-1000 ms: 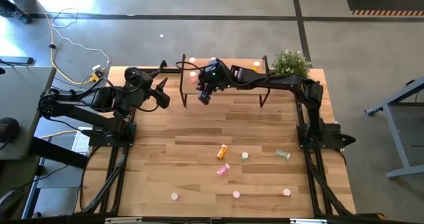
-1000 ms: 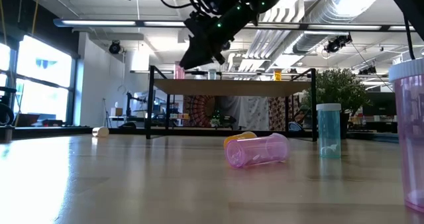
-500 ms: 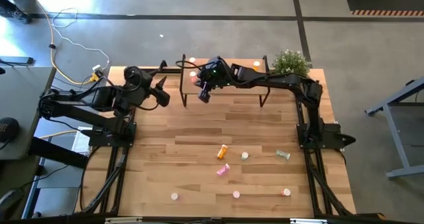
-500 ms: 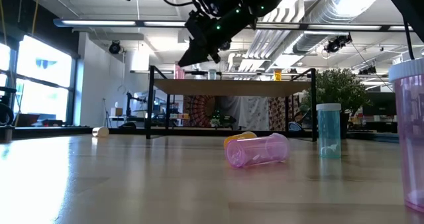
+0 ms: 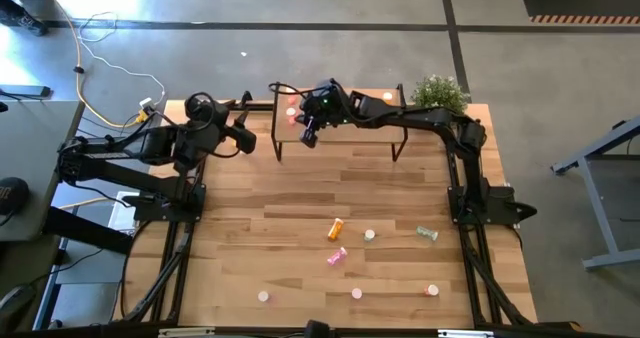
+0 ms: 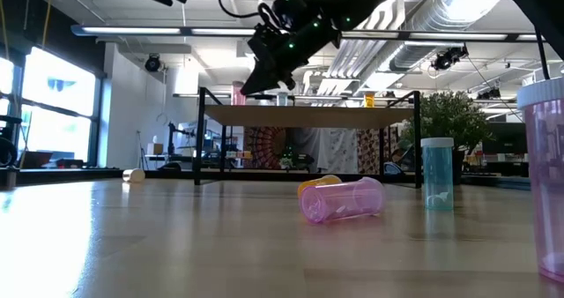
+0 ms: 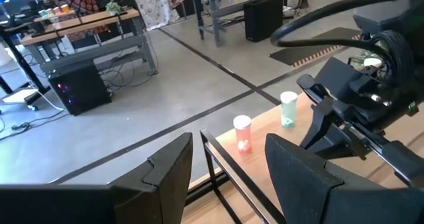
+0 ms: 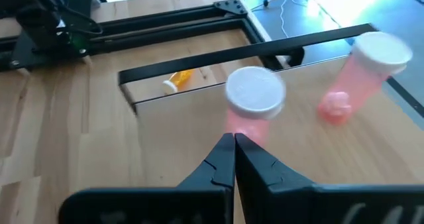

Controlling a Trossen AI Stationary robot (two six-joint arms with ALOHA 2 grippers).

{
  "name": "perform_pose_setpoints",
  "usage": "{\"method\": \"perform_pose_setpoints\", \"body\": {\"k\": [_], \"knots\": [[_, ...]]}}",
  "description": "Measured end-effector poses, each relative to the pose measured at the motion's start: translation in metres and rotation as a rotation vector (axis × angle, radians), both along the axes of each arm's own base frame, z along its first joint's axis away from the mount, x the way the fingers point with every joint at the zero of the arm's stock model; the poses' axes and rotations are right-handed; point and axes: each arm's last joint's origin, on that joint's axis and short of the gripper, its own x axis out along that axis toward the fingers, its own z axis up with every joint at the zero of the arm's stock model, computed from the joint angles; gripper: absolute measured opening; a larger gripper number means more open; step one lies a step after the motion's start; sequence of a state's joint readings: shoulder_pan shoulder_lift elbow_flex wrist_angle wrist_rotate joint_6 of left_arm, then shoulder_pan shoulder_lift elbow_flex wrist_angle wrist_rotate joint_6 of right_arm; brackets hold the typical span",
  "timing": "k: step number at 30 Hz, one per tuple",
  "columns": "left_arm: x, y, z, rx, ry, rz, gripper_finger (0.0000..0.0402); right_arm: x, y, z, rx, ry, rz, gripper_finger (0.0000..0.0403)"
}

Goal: Pick and place medicine bottles onto shelf by color
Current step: Put the top pink pill bottle on the shelf aligned with the other pink pill bottle

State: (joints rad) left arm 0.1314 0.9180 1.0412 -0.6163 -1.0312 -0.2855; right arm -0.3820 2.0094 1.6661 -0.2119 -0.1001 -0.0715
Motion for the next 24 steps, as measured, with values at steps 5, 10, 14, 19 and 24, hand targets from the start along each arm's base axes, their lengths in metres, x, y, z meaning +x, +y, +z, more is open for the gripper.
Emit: {"method": "perform_pose_setpoints", "body": {"k": [5,10,14,19,24], "knots": [[-0.0006,0.0023,0.0,0.0,-0.001,0.013,0.0179,-0.0007,-0.002,-0.0003,0.013,-0.004,0.016,0.0],[-0.0013,0.0047,0.0001,-0.001,-0.002,0.026,0.0179,-0.0006,-0.0019,-0.0004,0.017,-0.006,0.018,0.0],[-0.0019,0.0068,0.0001,-0.001,-0.002,0.039,0.0179,0.0,-0.0022,0.0007,0.013,-0.018,0.018,0.0],[-0.0025,0.0089,0.0003,-0.001,-0.005,0.051,0.0179,0.0013,-0.0027,0.0032,0.017,-0.049,0.009,0.0],[-0.0026,0.0096,0.0006,0.0,-0.008,0.055,0.0179,0.0016,-0.0037,0.0041,0.005,-0.056,-0.006,0.0]]}}
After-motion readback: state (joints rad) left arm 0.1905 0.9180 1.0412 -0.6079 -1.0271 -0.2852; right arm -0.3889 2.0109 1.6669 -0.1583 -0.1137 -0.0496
